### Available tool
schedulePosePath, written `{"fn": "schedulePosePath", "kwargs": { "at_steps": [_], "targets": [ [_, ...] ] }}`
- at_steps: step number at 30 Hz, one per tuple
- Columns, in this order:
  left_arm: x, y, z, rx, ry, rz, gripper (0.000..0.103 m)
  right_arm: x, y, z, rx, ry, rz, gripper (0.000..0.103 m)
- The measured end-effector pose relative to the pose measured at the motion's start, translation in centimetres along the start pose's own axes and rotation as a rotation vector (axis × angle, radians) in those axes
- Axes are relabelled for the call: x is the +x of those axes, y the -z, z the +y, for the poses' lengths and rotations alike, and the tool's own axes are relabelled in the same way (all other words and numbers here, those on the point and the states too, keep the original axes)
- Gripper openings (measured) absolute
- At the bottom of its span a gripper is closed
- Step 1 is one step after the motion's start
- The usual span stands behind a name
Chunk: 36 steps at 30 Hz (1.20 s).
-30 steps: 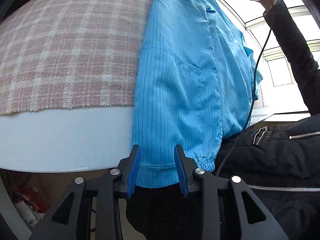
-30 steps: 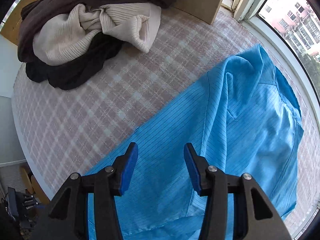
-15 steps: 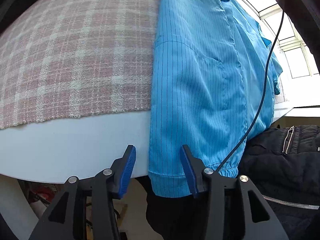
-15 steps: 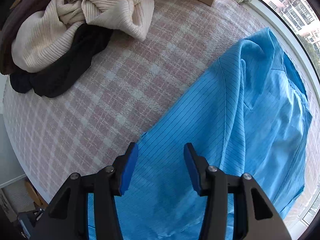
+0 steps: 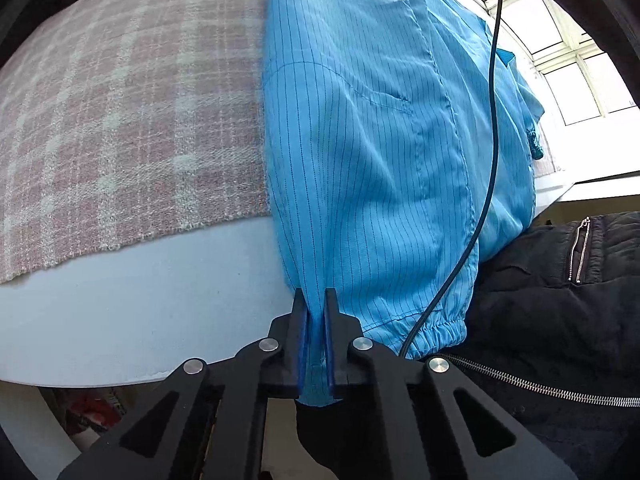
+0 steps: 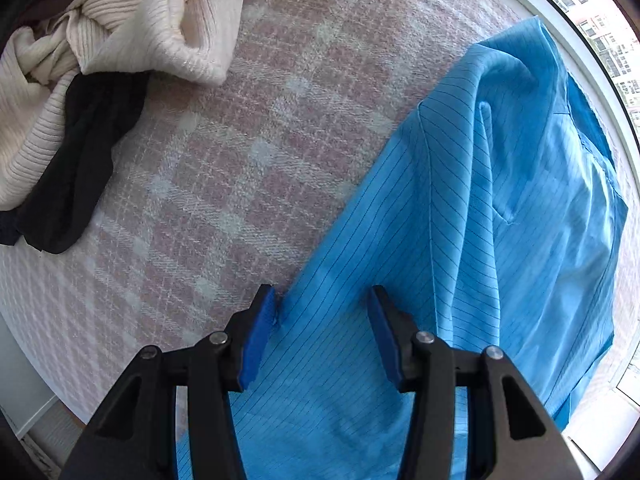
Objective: Fold clothes
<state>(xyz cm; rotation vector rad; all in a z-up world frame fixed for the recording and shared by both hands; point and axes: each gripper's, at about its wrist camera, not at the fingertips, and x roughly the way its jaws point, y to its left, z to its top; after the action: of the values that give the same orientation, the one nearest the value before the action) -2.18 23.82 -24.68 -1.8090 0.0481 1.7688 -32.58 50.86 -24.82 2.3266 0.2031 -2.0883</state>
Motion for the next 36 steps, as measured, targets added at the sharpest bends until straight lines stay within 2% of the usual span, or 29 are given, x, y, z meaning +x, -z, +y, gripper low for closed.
{"fn": "schedulePosePath", "kwargs": {
  "at_steps": [5,7,8,10,14,17,21,25,28,32,34,36],
  "targets": [
    [0.2,0.4,-0.5,0.037,-0.002,-0.031,0.002,0.0,1.7,-0.2,-0.06,0.001,-0.057,0.045],
    [-0.2,0.8,-0.3,0.027,0.018,-0.057,0.001,-0.2,2.5,-0.9,-0.076,-0.002,-0.086,0.035],
    [-0.4,0.9,-0.2,0.022,0.028,-0.07,0.001,-0.3,2.8,-1.6,-0.069,-0.012,-0.095,0.023],
    [-0.9,1.3,0.1,0.013,0.049,-0.096,0.001,-0.4,3.4,-3.2,-0.035,-0.088,-0.096,0.007],
    [-2.0,1.8,0.5,0.0,0.086,-0.145,0.001,-1.4,4.7,-5.8,0.02,-0.203,-0.135,0.005],
    [-3.2,1.0,0.1,0.014,0.076,-0.164,0.001,-2.7,5.4,-6.7,0.048,-0.268,-0.172,0.004],
    [-5.1,0.1,1.0,0.012,0.051,-0.184,0.001,-4.7,5.3,-6.2,0.053,-0.294,-0.22,0.004],
    [-6.7,0.2,3.9,-0.01,0.014,-0.199,0.001,-6.8,-0.5,-2.4,0.037,-0.311,-0.244,0.003],
    [-6.7,0.0,5.5,-0.021,-0.003,-0.183,0.001,-8.6,-3.0,1.3,0.011,-0.294,-0.262,0.003],
    [-6.4,-0.3,7.4,-0.035,-0.021,-0.156,0.001,-7.9,-5.4,6.2,-0.029,-0.236,-0.283,0.003],
    [-6.3,-0.4,8.3,-0.041,-0.03,-0.142,0.002,-6.3,-6.0,7.2,-0.055,-0.112,-0.246,0.003],
    [-6.1,-0.6,9.3,-0.048,-0.039,-0.128,0.003,-3.8,-5.9,7.5,-0.07,-0.019,-0.165,0.003]
  ]
}}
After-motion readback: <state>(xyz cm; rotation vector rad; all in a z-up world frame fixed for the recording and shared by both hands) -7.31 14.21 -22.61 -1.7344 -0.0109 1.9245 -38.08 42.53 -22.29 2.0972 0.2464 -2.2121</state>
